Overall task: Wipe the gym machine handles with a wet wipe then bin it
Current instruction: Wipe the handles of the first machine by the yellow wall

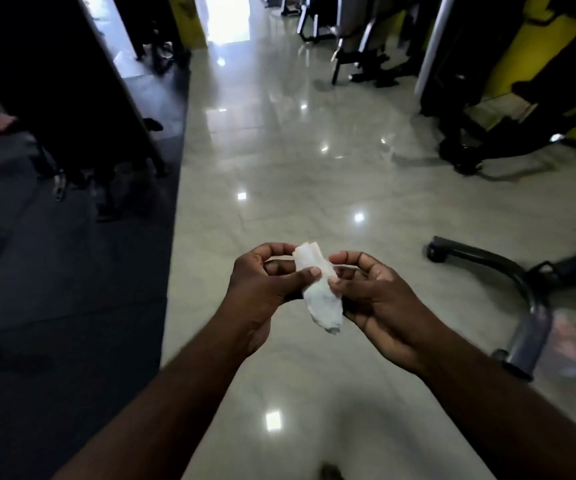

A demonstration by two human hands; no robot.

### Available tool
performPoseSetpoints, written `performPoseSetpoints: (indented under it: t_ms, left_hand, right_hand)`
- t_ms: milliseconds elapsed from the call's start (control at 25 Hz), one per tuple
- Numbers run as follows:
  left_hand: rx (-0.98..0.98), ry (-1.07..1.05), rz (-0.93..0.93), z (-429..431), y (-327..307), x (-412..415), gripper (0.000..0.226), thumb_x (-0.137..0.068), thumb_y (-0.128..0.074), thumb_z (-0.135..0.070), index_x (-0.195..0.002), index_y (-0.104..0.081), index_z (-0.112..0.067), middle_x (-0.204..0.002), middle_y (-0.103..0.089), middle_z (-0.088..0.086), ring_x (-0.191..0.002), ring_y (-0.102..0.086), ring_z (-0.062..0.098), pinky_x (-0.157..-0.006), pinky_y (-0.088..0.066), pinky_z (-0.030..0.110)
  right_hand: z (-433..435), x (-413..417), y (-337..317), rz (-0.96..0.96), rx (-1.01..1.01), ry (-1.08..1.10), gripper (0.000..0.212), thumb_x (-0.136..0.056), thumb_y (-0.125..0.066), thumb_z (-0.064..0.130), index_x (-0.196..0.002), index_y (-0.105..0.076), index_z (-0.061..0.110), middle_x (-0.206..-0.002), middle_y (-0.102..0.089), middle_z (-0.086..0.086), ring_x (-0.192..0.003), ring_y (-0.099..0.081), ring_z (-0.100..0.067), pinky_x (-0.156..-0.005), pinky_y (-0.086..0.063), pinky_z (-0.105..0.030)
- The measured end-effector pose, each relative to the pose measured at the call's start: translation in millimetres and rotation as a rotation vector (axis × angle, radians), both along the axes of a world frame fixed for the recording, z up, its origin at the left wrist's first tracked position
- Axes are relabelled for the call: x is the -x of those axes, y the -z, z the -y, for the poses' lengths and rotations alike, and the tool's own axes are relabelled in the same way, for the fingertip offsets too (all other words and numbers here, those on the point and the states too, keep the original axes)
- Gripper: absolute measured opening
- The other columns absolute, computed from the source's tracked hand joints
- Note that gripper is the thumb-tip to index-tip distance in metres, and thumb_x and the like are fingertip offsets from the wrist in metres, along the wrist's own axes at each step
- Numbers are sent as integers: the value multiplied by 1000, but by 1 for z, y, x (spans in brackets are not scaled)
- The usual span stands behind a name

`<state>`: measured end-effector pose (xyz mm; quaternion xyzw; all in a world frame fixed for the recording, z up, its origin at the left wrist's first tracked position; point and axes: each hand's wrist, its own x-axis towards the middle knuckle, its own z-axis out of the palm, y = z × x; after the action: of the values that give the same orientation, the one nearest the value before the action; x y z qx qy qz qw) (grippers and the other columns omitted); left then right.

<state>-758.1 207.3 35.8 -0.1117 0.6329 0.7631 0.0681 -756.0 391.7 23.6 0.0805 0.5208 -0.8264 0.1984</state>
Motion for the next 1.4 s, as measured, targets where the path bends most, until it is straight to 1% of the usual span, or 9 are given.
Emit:
performPoseSetpoints:
  t_ms: [240, 360, 480, 600, 760, 1000, 1200, 1320, 1400]
  left_hand:
    - [43, 229, -60, -61, -2, 169, 60, -68, -91, 0, -121, -66, -10, -117, -72, 16, -102, -75, 34, -87, -63, 46]
    - [-27, 350, -70, -87, 6, 262, 52, -74, -88, 0, -119, -67, -16, -127, -65, 17, -107, -73, 34, -87, -63, 48]
    - [-59, 528, -60, -107, 1, 349, 49, -77, -85, 5, -118, -66, -15, -128, -63, 16, -102, -75, 35, -85, -63, 46]
    - [37, 668, -135, -129, -20, 451, 46, -73, -84, 11, -112, -70, -9, -109, -75, 19, -89, -76, 32, -92, -62, 46]
    - [236, 724, -258, -169, -44, 562, 30, -76, -86, -1, -101, -78, -16, -83, -77, 18, -83, -76, 27, -96, -60, 46]
    - [468, 713, -522, -250, -22, 751, 12, -83, -84, -17, -92, -82, -24, -85, -78, -2, -84, -74, 20, -85, -62, 49]
    - [540, 738, -539, -312, -16, 919, 4, -87, -78, -23, -85, -77, -27, -75, -73, -2, -75, -69, 10, -80, -58, 42]
    - [491, 627, -436, -324, -13, 1016, 5, -85, -76, -28, -86, -75, -23, -76, -68, 19, -69, -59, 17, -74, -57, 43]
    - [359, 566, -330, -328, -13, 1069, 8, -86, -80, -22, -90, -75, -18, -84, -71, 26, -73, -66, 25, -81, -63, 56]
  right_hand:
    - [-73, 126, -13, -196, -280, 284, 29, -88, -69, -10, -109, -68, 10, -120, -70, -5, -95, -74, -25, -82, -62, -42]
    - [-87, 200, -10, -253, -349, 392, 24, -91, -61, -13, -103, -69, 7, -109, -76, -6, -92, -74, -34, -86, -62, -46]
    - [-96, 271, -17, -231, -372, 502, 25, -94, -56, -14, -95, -69, 7, -113, -75, -4, -96, -72, -28, -89, -61, -45]
    - [-110, 351, -35, -224, -386, 603, 25, -94, -55, -16, -91, -71, 3, -111, -76, -6, -94, -75, -22, -78, -63, -35]
    - [-140, 445, -55, -243, -452, 721, 18, -93, -58, -16, -98, -72, -6, -98, -76, -19, -64, -67, -9, -58, -51, -17]
    - [-218, 621, -29, -286, -638, 666, 31, -78, -86, 8, -106, -74, 13, -100, -79, -7, -97, -76, -19, -82, -60, -28]
    - [-293, 799, -15, -275, -856, 521, 17, -79, -87, 35, -90, -79, 25, -86, -79, 7, -87, -74, -5, -86, -59, -37]
    - [-313, 915, -16, -262, -653, 475, 25, -76, -87, 35, -76, -71, 17, -75, -73, -1, -78, -71, -17, -78, -59, -41]
    - [-319, 982, -17, -219, -499, 438, 24, -85, -84, 19, -84, -67, 1, -80, -66, -25, -80, -69, -31, -71, -61, -36]
